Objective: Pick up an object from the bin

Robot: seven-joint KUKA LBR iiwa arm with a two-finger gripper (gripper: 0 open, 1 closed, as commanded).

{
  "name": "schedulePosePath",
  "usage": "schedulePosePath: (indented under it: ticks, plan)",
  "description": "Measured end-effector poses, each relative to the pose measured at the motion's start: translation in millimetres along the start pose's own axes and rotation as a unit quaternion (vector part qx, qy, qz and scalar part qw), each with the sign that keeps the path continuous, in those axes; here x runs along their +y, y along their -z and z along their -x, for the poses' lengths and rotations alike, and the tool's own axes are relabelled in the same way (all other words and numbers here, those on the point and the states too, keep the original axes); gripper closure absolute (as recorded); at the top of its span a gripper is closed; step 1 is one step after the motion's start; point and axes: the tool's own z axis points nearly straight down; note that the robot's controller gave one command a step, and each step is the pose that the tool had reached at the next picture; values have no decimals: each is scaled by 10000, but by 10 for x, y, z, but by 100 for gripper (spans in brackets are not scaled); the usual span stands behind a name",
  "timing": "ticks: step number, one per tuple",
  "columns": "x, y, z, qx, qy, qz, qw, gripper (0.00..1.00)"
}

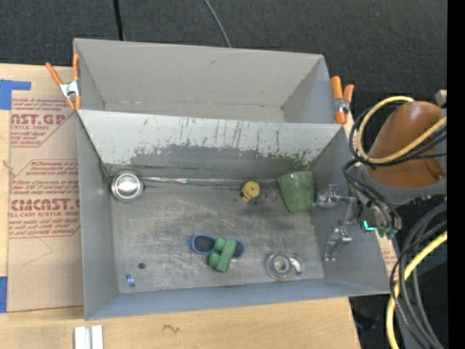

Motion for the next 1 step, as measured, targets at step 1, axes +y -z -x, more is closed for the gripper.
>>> schedulePosePath:
  ticks: [1]
  plan:
    - [684, -163, -324, -21, 2115, 5, 9774, 0]
